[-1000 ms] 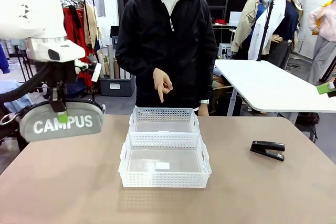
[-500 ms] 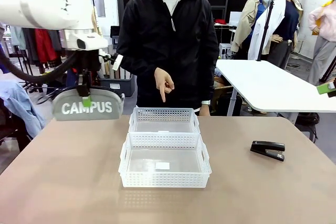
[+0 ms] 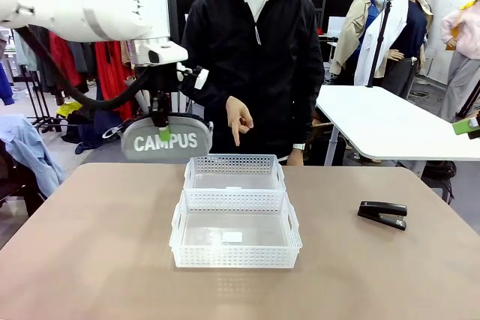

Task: Distribute items into two baskets.
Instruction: Place the picked Pencil pouch into the Organizing basket as instructed by the person.

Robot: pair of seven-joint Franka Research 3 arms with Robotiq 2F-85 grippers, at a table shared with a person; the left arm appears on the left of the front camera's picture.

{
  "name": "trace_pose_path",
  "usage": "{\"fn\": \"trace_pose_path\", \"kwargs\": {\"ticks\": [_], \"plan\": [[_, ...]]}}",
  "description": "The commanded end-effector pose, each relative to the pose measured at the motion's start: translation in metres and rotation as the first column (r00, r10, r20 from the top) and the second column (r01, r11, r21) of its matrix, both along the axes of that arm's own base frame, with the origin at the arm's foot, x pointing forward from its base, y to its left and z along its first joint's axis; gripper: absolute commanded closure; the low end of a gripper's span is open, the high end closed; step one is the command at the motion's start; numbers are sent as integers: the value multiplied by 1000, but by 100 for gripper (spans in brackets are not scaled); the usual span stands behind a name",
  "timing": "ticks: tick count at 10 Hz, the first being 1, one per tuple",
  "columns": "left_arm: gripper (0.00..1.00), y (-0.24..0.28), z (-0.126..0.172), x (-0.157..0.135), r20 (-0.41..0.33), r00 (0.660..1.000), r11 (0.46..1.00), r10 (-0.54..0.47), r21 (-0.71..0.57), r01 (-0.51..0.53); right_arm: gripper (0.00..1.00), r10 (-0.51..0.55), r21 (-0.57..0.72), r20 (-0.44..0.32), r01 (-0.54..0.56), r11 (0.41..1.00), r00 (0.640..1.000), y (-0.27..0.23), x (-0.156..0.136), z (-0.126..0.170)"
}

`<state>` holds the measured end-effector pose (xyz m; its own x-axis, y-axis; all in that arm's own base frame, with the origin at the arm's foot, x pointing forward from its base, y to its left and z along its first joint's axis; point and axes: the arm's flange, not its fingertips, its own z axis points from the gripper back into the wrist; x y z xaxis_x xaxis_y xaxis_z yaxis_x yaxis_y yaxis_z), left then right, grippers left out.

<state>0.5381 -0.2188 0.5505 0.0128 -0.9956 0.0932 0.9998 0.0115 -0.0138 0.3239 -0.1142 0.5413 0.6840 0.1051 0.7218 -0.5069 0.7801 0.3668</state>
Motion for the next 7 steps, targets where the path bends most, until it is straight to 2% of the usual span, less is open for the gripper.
{"fn": "trace_pose_path", "kwargs": {"ticks": [1,5,7], "plan": [[100,-14,1,30,-15,999,999,-51,-19,50,0,12,14,18,-13,1000,1000,0,1,1],[100,-66,-13,69,18,986,986,-165,-31,166,0,12,14,18,-13,1000,1000,0,1,1],[100,-91,-24,81,-10,981,981,-195,-20,195,0,12,14,18,-13,1000,1000,0,1,1]]}}
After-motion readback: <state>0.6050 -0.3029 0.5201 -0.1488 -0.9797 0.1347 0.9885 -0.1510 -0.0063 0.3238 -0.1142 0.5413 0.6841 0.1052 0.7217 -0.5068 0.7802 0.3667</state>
